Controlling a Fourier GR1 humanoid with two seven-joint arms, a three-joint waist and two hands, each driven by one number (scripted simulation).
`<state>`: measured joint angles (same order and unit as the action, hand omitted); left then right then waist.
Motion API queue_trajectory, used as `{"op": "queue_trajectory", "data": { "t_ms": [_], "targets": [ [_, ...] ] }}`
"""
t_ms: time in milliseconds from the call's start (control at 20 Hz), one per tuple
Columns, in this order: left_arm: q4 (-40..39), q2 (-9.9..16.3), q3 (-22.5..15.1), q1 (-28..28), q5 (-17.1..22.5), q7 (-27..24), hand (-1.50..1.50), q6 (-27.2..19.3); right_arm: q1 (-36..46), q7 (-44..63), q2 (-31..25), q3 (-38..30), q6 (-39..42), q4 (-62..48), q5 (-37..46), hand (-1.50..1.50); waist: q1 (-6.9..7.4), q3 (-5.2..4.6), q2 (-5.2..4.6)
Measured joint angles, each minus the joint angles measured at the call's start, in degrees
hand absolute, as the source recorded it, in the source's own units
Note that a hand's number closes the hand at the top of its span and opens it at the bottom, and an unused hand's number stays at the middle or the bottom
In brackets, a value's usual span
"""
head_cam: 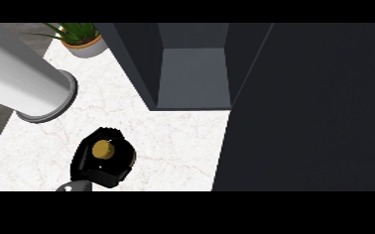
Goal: Pick up the wine, place it into the cabinet and close the cabinet
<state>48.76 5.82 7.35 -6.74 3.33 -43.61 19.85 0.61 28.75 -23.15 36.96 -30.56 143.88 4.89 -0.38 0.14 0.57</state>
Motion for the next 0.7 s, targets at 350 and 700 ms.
{"op": "queue_trajectory", "data": {
  "t_ms": [350,700],
  "targets": [
    [14.11,-4.26,-6.20,6.45,1.94,7.05,1.50,-1.53,-1.90,-3.17,-0.97,0.30,-0.29,-0.17,-0.18,-1.50,0.13,-0.07,-0.09],
    [27.59,-5.41,-12.68,10.02,4.92,17.01,1.50,-4.97,-3.42,-5.09,-2.56,-0.03,-0.42,0.00,-0.36,-1.50,-0.04,-0.12,-0.15]
  ]
}}
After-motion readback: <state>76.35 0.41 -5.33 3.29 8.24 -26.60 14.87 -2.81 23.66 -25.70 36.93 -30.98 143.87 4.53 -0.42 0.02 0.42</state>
